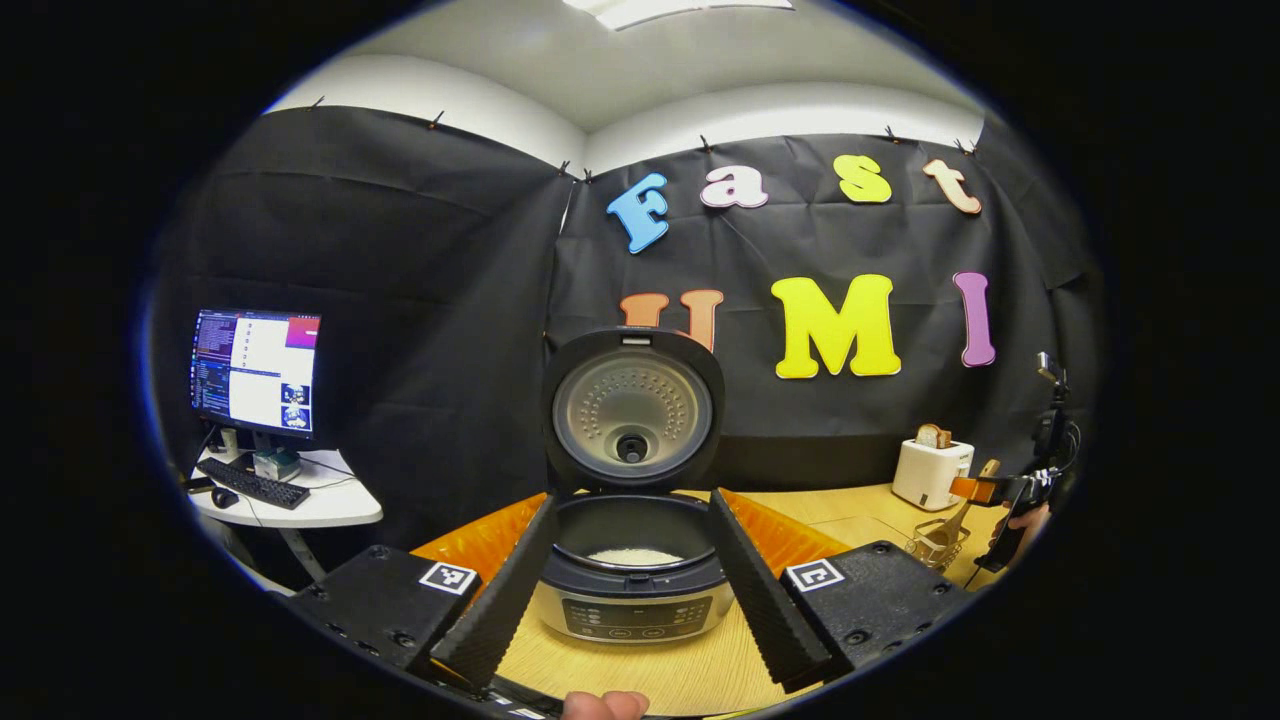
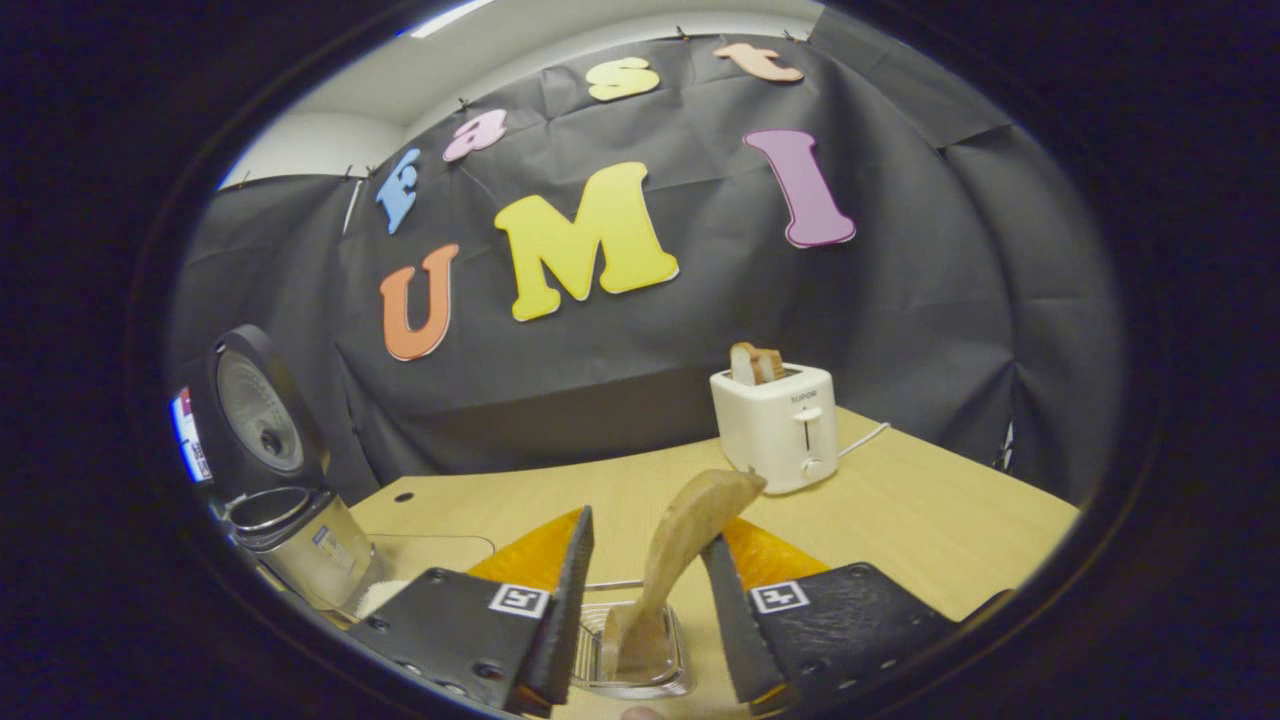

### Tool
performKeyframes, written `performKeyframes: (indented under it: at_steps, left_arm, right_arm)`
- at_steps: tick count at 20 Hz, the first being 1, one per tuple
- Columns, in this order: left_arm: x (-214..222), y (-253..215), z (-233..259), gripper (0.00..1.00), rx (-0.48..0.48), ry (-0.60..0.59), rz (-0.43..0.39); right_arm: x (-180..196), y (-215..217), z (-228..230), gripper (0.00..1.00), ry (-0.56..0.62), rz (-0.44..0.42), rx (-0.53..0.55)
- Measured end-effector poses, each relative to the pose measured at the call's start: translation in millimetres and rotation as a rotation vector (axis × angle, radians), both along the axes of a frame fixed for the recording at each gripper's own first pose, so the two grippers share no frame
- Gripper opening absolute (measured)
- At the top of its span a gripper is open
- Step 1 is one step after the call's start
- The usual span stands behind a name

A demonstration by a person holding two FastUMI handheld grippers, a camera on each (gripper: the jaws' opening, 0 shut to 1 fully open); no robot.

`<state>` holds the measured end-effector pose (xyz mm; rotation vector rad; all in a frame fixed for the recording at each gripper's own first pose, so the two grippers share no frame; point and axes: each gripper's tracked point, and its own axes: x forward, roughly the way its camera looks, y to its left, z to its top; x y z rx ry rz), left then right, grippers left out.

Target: Close the left gripper, press the button to open the rice cooker; take a wooden spoon from the chopstick holder with the right hand, scoop a spoonful of rice and pour it into the rice cooker, then put the wooden spoon back into the chopstick holder.

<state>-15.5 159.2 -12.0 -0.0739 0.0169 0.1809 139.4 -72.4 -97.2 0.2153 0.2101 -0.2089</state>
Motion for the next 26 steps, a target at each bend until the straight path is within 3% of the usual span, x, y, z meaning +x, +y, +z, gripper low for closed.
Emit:
performKeyframes:
  at_steps: [3,6,7,9,11,13,15,17,18,20,21,25,26]
  left_arm:
    - [-1,-6,3,0.96,0.011,-0.008,-0.010]
    - [-1,-14,9,0.96,0.013,-0.024,-0.025]
    - [-1,-17,10,0.96,0.011,-0.027,-0.029]
    - [-2,-22,12,0.96,0.004,-0.031,-0.028]
    - [-2,-26,16,0.96,0.001,-0.048,-0.031]
    - [0,-34,16,0.96,-0.011,-0.049,-0.036]
    - [-1,-49,17,0.96,-0.026,-0.045,-0.058]
    - [-2,-55,24,0.96,-0.001,-0.060,-0.056]
    - [-1,-56,23,0.96,0.010,-0.047,-0.051]
    - [2,-51,31,0.96,0.011,-0.057,-0.020]
    - [5,-51,37,0.96,0.004,-0.069,-0.021]
    - [28,-42,61,0.96,0.009,-0.041,-0.045]
    - [35,-39,70,0.96,0.013,-0.037,-0.052]
  right_arm:
    - [-10,-2,-11,0.95,0.051,0.024,-0.014]
    - [-28,-7,-12,0.95,0.071,0.019,-0.036]
    - [-36,-10,-11,0.92,0.077,0.010,-0.031]
    - [-52,-11,-2,0.96,0.070,0.009,-0.027]
    - [-70,-8,5,0.91,0.066,0.016,-0.044]
    - [-87,-1,14,0.95,0.051,0.040,-0.076]
    - [-100,4,22,0.91,0.028,0.061,-0.112]
    - [-107,7,28,0.95,0.021,0.079,-0.129]
    - [-109,8,31,0.91,0.014,0.086,-0.146]
    - [-116,13,37,0.91,-0.004,0.108,-0.167]
    - [-120,20,39,0.95,-0.015,0.133,-0.174]
    - [-134,33,25,0.95,-0.006,0.221,-0.196]
    - [-137,30,20,0.91,0.008,0.230,-0.204]
